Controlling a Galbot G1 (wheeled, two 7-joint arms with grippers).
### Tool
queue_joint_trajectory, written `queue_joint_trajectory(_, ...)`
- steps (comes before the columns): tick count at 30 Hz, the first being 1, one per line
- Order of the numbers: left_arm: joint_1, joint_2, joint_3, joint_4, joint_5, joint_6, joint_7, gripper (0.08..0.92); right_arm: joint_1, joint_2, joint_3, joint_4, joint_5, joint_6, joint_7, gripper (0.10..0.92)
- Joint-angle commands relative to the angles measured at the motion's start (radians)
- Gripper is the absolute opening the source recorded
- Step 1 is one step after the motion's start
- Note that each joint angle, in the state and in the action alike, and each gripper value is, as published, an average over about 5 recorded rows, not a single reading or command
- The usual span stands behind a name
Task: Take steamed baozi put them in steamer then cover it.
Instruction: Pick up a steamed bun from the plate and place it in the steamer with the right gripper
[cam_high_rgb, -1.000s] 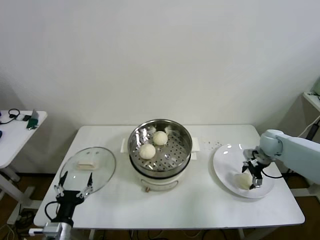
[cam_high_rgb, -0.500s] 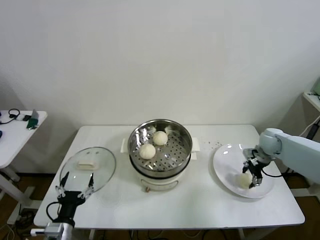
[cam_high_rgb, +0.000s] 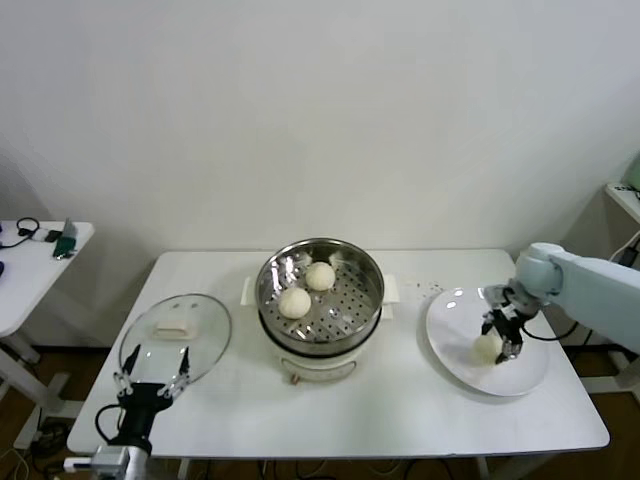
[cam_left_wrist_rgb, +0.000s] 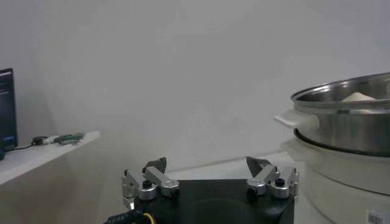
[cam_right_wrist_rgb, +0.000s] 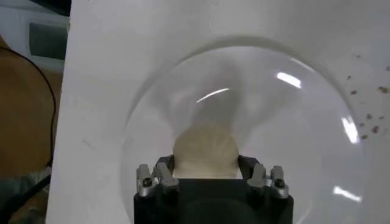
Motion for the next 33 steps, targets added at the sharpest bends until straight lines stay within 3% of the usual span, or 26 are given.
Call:
queue_joint_trajectory(1,0.000,0.003,0.002,-0.005,0.000,0.003,0.004,0.823,0.384,0.123,-0.212,0.034,0.076,0.160,-0.030,0.689)
queue_joint_trajectory(7,0.001,0.001,0.008,-0.010,0.001,0.001,0.007,0.823,0.541,0.253,-0.306,0.075,0.077,0.294,-0.045,0.695)
queue_joint_trajectory(15,0.003,0.004,0.008,-0.010,-0.001,-0.001,0.014,0.823,0.564,0.363,-0.260,0.231,0.080,0.337,-0.039,0.696)
queue_joint_trajectory(21,0.013,0.009,0.006,-0.022,-0.003,0.003,0.021,0.823,0.492,0.454,-0.149,0.304,-0.064,0.421,-0.045,0.696)
queue_joint_trajectory(33,0.013,0.013,-0.001,-0.015,-0.016,0.006,0.018,0.823,0.340,0.637,-0.057,0.178,-0.251,0.539,-0.044,0.704)
